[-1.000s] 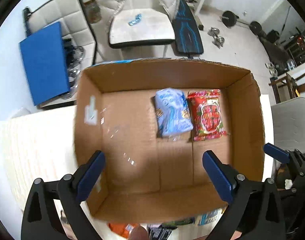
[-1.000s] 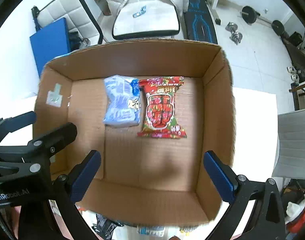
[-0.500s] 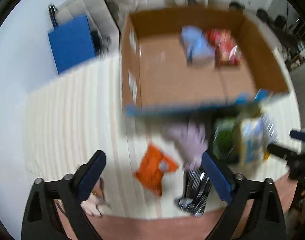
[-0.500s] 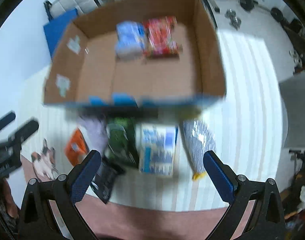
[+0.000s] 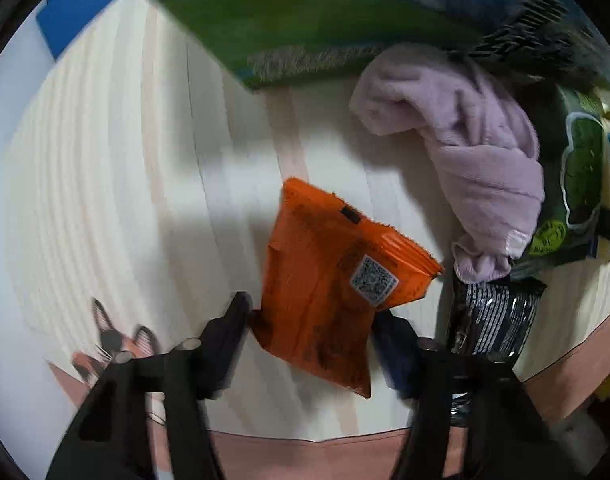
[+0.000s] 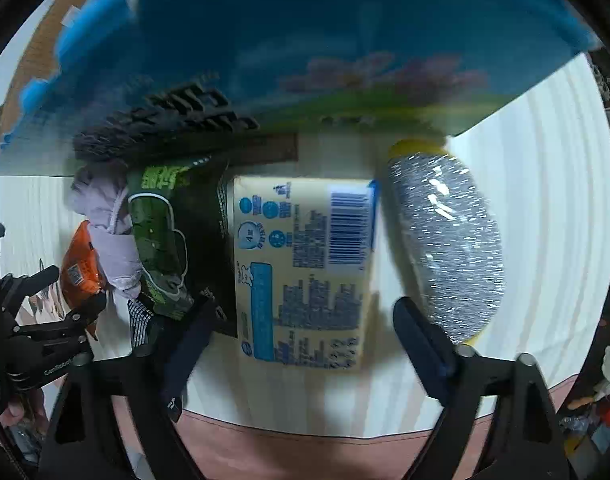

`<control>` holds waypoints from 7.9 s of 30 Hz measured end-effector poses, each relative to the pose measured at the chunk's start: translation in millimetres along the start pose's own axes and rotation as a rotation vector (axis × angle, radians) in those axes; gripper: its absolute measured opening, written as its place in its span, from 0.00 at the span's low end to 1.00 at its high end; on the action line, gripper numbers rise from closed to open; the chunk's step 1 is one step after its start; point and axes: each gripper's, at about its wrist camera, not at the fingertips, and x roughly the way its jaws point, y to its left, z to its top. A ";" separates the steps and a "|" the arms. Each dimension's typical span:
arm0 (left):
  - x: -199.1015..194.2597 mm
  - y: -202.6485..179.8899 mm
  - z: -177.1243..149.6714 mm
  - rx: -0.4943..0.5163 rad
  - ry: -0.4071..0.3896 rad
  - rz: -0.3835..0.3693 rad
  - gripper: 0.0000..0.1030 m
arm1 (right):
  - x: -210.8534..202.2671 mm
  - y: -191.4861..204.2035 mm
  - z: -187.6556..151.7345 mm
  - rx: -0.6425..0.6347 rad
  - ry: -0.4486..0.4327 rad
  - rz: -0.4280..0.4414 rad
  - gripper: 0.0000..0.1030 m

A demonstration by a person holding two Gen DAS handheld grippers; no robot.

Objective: Organize soft objects
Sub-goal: 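Grasp the orange snack bag with the left tool while the right grasps the milk carton, then carry both items into the box and open both tools, then grasp the black snack bag with the left tool while the right grasps the scrub sponge, then carry both items into the box and open both tools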

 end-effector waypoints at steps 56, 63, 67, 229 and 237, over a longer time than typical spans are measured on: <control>-219.9 -14.2 117.5 -0.176 -0.287 -0.283 0.42 | -182.6 17.8 76.4 -0.063 -0.243 0.119 0.64; -165.4 -15.6 193.8 -0.171 -0.179 -0.208 0.42 | -120.7 4.3 123.1 -0.009 -0.121 0.071 0.64; -142.9 -11.9 227.1 -0.183 -0.132 -0.196 0.42 | -95.0 3.8 139.4 -0.013 -0.075 0.039 0.64; -87.4 -5.1 182.4 -0.186 0.119 -0.351 0.42 | -84.2 41.8 152.4 0.104 -0.051 0.244 0.53; -112.2 -6.9 176.3 -0.143 0.072 -0.321 0.74 | -86.7 46.9 154.6 0.037 -0.029 0.148 0.77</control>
